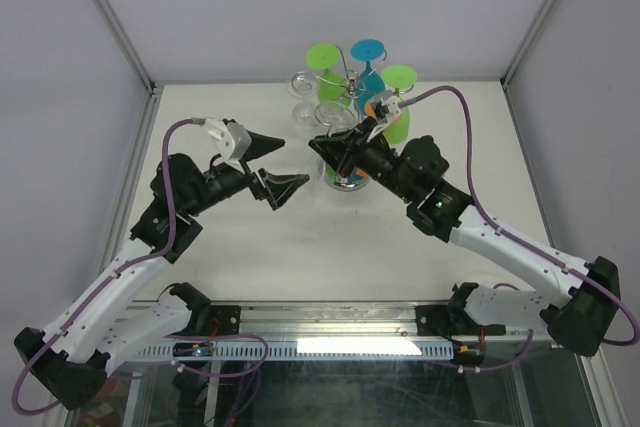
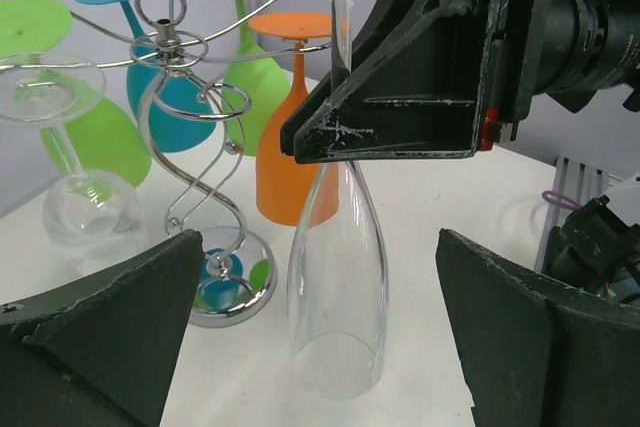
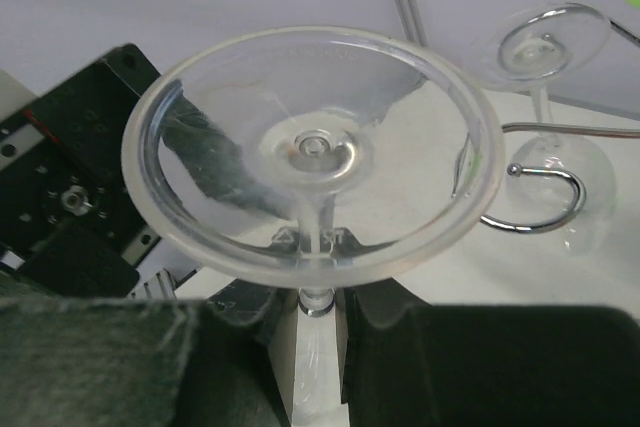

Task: Place the wine glass upside down on the wine glass rack
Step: Turn the wine glass upside down at the wine rack.

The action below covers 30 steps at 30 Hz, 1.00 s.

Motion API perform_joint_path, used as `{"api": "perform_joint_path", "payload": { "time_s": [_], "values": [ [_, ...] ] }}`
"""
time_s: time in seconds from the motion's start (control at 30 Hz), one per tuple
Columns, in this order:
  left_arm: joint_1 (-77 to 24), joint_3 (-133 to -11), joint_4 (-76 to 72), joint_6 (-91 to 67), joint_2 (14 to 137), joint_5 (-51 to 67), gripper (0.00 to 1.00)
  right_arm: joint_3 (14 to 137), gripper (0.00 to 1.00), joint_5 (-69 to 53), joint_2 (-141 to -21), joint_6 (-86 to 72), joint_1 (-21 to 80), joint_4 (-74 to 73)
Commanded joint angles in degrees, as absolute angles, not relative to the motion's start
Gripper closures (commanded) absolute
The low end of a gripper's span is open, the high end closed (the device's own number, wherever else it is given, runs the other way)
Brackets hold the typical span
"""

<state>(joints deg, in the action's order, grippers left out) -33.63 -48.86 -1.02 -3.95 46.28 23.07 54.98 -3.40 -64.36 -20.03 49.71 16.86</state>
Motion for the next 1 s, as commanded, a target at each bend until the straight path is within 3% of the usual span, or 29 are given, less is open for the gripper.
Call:
{"api": "perform_joint_path", "payload": {
  "time_s": [0.0,0.23,0.37,0.73,0.97],
  "values": [
    [-33.05,-49.85,-5.66,-5.47,48.61,26.71,0.01,60.0,1.0,-5.62,-65.29,-24.21,50.01,20.89],
    [-33.06,-51.47,-6.18,-5.77,51.7,28.47,0.01,63.25,1.0,-7.23,-68.61,-26.7,50.85,21.03],
    [-33.05,-51.62,-7.15,-6.15,52.32,27.92,0.06,64.27,1.0,-7.9,-70.26,-27.99,51.83,21.56],
    [-33.09,-52.36,-7.66,-5.93,53.42,26.05,0.41,64.79,1.0,-7.75,-71.38,-29.66,54.18,23.0],
    [-33.09,-52.33,-7.92,-6.03,53.59,25.41,0.72,63.99,1.0,-6.68,-70.57,-29.19,54.4,23.03]
  ]
}}
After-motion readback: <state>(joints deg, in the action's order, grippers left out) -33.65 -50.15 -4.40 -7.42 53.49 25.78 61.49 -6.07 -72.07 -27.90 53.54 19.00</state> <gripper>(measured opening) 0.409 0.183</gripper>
